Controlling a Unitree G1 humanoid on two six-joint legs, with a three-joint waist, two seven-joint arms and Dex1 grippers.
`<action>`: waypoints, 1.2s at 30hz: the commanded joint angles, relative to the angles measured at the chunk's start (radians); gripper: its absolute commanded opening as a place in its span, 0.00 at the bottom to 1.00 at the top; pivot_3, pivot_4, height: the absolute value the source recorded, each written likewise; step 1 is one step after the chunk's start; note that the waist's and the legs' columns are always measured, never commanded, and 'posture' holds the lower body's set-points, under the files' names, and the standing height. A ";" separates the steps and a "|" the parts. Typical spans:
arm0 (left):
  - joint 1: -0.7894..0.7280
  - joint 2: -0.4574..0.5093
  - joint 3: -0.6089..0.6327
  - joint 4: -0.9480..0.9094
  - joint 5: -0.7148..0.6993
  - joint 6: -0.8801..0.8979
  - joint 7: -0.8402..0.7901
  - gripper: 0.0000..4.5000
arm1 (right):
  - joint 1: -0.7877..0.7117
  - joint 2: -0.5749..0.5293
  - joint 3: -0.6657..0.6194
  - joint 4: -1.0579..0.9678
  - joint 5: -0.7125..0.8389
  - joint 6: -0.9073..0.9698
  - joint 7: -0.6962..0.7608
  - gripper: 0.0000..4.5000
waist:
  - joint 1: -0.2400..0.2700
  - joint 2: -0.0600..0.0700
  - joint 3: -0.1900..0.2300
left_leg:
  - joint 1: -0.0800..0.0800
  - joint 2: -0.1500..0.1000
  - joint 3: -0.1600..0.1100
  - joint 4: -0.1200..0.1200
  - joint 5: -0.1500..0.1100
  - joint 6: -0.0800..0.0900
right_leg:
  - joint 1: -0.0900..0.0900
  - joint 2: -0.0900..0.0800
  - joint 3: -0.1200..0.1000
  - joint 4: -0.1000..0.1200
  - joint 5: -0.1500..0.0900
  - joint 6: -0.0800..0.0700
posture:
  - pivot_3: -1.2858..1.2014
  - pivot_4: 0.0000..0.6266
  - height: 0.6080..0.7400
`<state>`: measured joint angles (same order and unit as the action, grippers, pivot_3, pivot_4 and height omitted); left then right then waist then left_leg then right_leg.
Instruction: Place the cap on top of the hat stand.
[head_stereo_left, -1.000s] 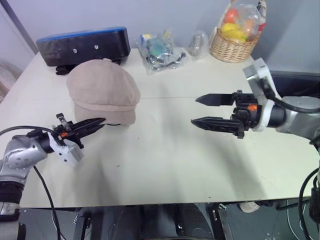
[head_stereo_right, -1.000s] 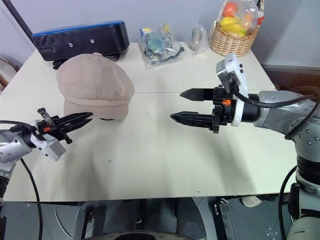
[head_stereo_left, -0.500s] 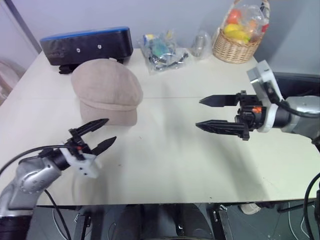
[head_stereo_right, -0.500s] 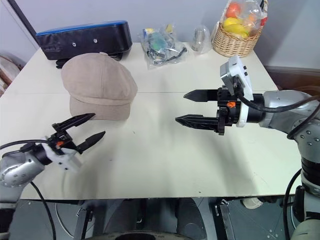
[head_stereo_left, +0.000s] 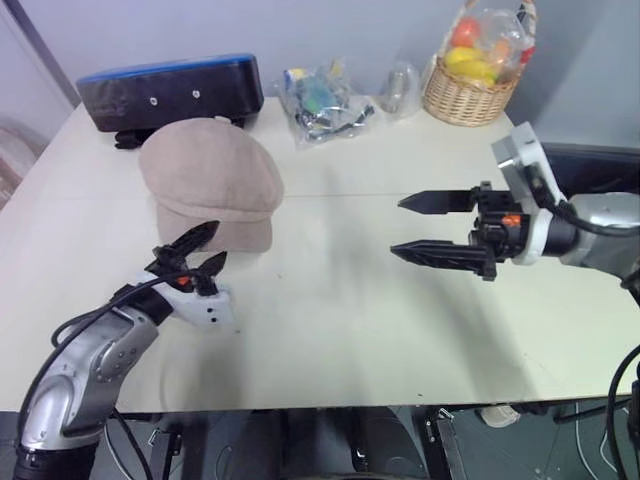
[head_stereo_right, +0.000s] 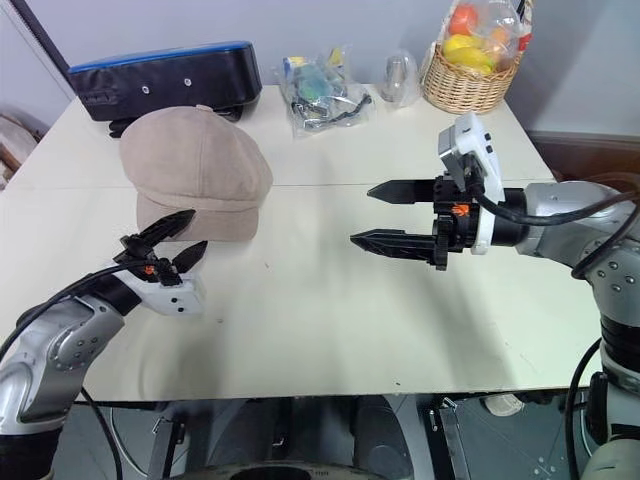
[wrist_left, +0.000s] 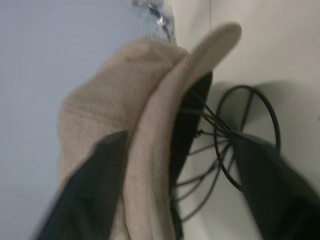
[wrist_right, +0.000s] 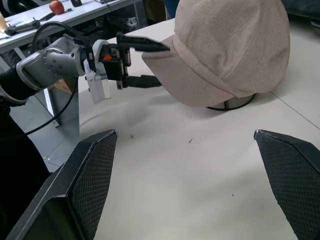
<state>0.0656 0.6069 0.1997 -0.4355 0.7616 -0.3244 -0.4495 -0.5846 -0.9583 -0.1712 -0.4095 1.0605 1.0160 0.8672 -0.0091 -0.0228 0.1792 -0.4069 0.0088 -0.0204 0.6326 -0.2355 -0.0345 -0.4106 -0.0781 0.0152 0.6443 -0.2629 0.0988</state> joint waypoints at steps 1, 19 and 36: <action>-0.017 0.012 0.008 -0.021 -0.037 -0.003 0.047 0.27 | -0.022 0.006 -0.019 -0.012 0.005 -0.008 -0.011 1.00 | 0.001 0.000 0.000 | 0.000 0.000 0.000 0.000 0.000 0.000 | 0.000 0.000 0.000 0.000 0.000 0.000 | 0.52 0.24 1.00; -0.012 0.121 0.118 0.353 -0.336 -0.515 0.356 0.02 | -0.004 0.006 -0.010 -0.023 -0.021 -0.018 0.002 1.00 | 0.000 0.000 0.000 | 0.000 0.000 0.000 0.000 0.000 0.000 | 0.000 -0.001 0.000 0.000 0.000 0.000 | 0.52 0.24 1.00; -0.185 0.293 0.002 0.810 -0.195 -0.814 0.490 0.02 | -0.009 0.009 -0.019 -0.025 -0.021 -0.011 0.012 1.00 | -0.005 0.000 0.000 | 0.000 0.001 0.001 -0.001 0.000 0.000 | -0.001 -0.002 0.000 0.001 0.001 0.000 | 0.52 0.24 1.00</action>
<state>-0.1148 0.8758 0.2042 0.3706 0.5770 -1.1229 0.0296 -0.5831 -0.9452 -0.1628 -0.4108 1.0254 1.0157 0.8725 -0.0142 -0.0228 0.1792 -0.4069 0.0095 -0.0191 0.6317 -0.2355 -0.0346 -0.4120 -0.0797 0.0150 0.6450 -0.2623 0.0992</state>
